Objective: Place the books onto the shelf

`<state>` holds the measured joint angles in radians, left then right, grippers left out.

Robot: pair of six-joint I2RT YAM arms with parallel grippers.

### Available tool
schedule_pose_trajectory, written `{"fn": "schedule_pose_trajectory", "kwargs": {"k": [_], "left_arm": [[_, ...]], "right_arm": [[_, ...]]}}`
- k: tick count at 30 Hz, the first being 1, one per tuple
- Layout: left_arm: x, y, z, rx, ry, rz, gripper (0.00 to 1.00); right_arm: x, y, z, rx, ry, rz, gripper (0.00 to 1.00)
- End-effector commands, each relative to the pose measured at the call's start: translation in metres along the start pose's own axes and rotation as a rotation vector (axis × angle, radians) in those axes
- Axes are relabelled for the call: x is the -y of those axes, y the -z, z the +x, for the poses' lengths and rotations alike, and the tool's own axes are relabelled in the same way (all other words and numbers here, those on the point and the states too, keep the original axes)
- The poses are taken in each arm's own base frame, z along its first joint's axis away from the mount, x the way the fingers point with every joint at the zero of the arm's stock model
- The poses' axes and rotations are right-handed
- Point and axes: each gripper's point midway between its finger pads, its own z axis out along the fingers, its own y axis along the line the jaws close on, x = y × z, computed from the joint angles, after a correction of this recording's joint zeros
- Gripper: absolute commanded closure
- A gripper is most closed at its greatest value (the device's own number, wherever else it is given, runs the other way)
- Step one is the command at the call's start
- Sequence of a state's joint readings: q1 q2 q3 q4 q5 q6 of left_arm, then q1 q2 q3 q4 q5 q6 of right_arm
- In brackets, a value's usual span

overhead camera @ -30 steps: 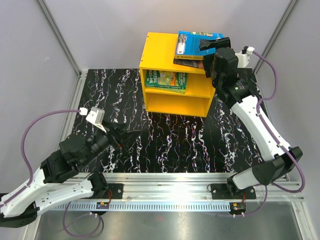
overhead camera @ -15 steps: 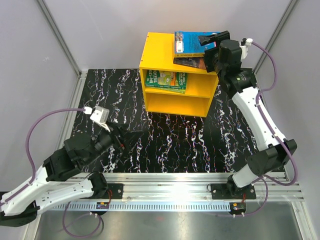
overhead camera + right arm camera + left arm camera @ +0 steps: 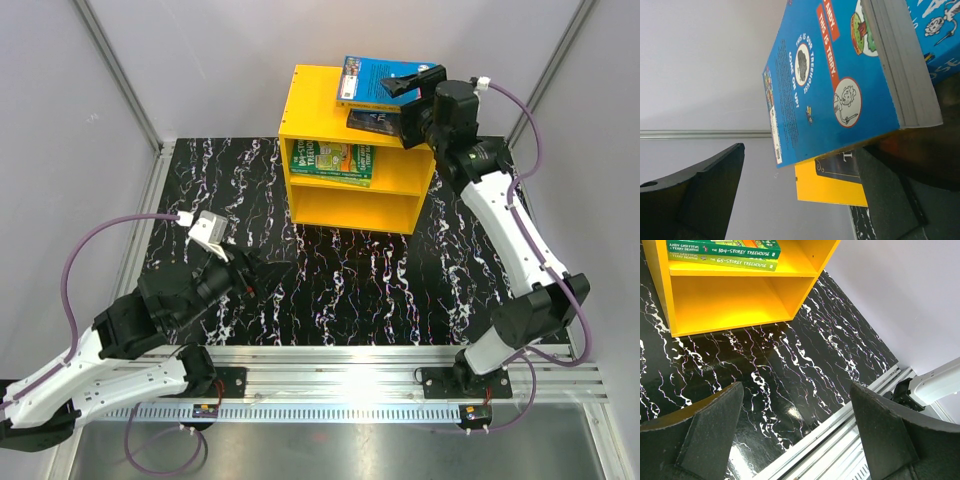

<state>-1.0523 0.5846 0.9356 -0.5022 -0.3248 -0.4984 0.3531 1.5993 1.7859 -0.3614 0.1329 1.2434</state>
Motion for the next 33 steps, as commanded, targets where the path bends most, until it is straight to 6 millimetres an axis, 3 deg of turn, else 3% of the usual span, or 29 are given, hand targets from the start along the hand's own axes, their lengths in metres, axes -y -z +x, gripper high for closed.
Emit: {"fn": "schedule_pose_trajectory", "kwargs": {"k": [1, 9, 12, 13, 16, 18, 19, 20, 21, 22, 23, 25, 27, 31, 33], "left_arm": [[0.014, 0.002, -0.020, 0.052, 0.021, 0.049, 0.10], [0.016, 0.002, -0.022, 0.053, 0.030, 0.053, 0.10], [0.014, 0.001, -0.022, 0.053, 0.027, 0.044, 0.10], [0.014, 0.002, -0.023, 0.057, 0.023, 0.041, 0.10], [0.013, 0.001, -0.025, 0.058, 0.014, 0.029, 0.09], [0.012, 0.001, -0.027, 0.064, 0.007, 0.021, 0.09], [0.011, 0.001, -0.028, 0.063, -0.004, 0.016, 0.08], [0.009, 0.000, -0.030, 0.067, -0.011, 0.002, 0.08], [0.006, 0.001, -0.035, 0.083, -0.017, -0.018, 0.07], [0.003, 0.001, -0.036, 0.081, -0.040, -0.033, 0.07], [0.000, 0.001, -0.038, 0.085, -0.053, -0.050, 0.06], [-0.006, 0.001, -0.045, 0.102, -0.087, -0.091, 0.02], [-0.013, -0.001, -0.050, 0.120, -0.120, -0.136, 0.01], [-0.031, -0.012, -0.047, 0.102, -0.213, -0.242, 0.01], [-0.042, -0.013, -0.046, 0.097, -0.248, -0.311, 0.01]], "right_arm": [[-0.021, 0.026, -0.010, 0.001, -0.022, -0.074, 0.00], [-0.027, 0.040, 0.008, -0.141, -0.046, -0.108, 0.00], [-0.025, 0.053, 0.013, -0.169, -0.051, -0.117, 0.00], [-0.031, 0.065, 0.009, -0.165, -0.051, -0.136, 0.00], [-0.015, 0.078, 0.013, -0.170, -0.049, -0.109, 0.00], [-0.005, 0.099, 0.014, -0.175, -0.051, -0.107, 0.00], [-0.011, 0.120, 0.010, -0.167, -0.048, -0.140, 0.00], [0.008, 0.123, 0.016, -0.182, -0.041, -0.109, 0.00], [0.015, 0.131, 0.018, -0.186, -0.038, -0.105, 0.00], [0.009, 0.157, 0.013, -0.174, -0.026, -0.155, 0.00], [0.033, 0.160, 0.020, -0.183, -0.004, -0.125, 0.00], [0.050, 0.186, 0.022, -0.169, 0.020, -0.171, 0.00], [0.056, 0.203, 0.023, -0.154, 0.099, -0.238, 0.00], [0.080, 0.240, 0.044, -0.251, 0.326, -0.309, 0.00], [0.088, 0.249, 0.048, -0.261, 0.408, -0.331, 0.00]]}}
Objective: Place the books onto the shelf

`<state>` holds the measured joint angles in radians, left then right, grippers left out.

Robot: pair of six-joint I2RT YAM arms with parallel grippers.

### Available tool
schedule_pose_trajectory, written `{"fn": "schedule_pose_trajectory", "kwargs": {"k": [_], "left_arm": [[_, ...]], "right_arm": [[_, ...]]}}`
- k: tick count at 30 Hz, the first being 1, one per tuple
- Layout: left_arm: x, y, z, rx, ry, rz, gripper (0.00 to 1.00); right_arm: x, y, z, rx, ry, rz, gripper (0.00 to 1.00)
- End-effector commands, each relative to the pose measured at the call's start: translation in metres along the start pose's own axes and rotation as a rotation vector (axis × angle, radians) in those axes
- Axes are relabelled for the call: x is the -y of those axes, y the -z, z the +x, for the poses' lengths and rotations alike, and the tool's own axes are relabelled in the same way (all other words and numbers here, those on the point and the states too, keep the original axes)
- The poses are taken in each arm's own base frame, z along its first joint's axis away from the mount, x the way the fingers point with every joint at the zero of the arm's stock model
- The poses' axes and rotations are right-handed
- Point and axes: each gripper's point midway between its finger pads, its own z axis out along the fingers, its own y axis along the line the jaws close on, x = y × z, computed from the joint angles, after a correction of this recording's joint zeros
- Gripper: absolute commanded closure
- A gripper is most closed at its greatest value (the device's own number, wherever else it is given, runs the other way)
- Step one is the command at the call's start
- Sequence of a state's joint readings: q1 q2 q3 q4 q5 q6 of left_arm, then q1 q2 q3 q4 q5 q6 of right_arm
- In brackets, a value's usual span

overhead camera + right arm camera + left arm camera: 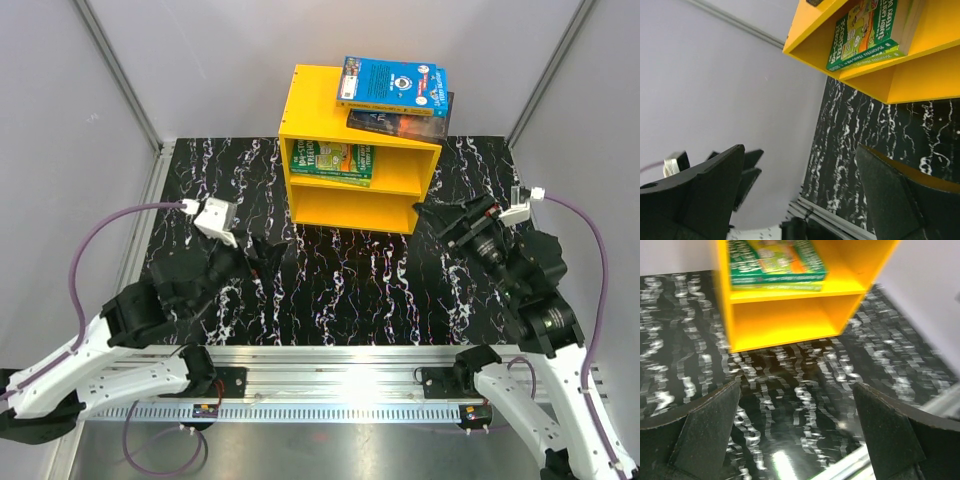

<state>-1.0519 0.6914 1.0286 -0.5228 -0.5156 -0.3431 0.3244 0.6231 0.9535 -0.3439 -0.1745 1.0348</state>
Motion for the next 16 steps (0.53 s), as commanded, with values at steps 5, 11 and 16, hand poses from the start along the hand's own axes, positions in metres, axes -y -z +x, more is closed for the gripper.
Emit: {"fn": "schedule_pose_trajectory", "kwargs": {"k": [5, 11, 16], "left_arm": [[-0.054, -0.004, -0.004, 0.064, -0.159, -0.284, 0.01], [-0.096, 0.009, 0.016, 0.152, -0.206, -0.436, 0.01], [-0.119, 0.008, 0.033, 0.164, -0.209, -0.521, 0.01]], "right_arm": [[0.050, 0.042, 0.012, 0.046, 0.218, 0.088, 0.00], [0.086, 0.069, 0.018, 0.161, 0.288, 0.057, 0.00], [0.102, 0.064, 0.024, 0.137, 0.294, 0.102, 0.00]]}}
